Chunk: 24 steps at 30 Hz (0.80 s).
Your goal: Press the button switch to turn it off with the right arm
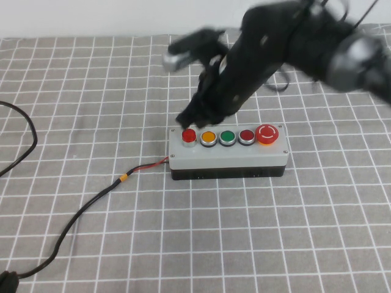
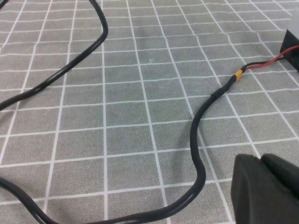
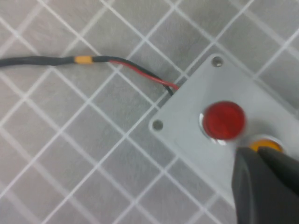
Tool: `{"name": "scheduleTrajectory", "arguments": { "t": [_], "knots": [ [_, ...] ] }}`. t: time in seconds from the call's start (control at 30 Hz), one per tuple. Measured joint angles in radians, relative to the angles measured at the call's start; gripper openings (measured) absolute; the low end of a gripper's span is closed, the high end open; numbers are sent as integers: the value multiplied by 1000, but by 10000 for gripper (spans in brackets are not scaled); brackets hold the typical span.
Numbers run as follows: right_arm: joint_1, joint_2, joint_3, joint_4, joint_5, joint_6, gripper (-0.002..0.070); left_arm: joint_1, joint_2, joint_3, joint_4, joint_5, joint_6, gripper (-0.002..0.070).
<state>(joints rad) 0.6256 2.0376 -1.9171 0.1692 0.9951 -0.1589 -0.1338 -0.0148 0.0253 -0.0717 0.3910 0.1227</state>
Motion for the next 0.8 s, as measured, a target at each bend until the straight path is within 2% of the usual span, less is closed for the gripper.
{"name": "scheduleTrajectory", "arguments": {
  "t": [0.2, 0.4, 0.8],
  "knots": [
    [0, -190, 37, -18, 109, 0, -17, 0, 0, 0, 0, 0, 0, -3],
    [0, -415, 162, -29, 152, 7, -17, 0, 0, 0, 0, 0, 0, -3],
    [0, -891, 586, -94, 151, 126, -17, 0, 0, 0, 0, 0, 0, -3]
  ]
}}
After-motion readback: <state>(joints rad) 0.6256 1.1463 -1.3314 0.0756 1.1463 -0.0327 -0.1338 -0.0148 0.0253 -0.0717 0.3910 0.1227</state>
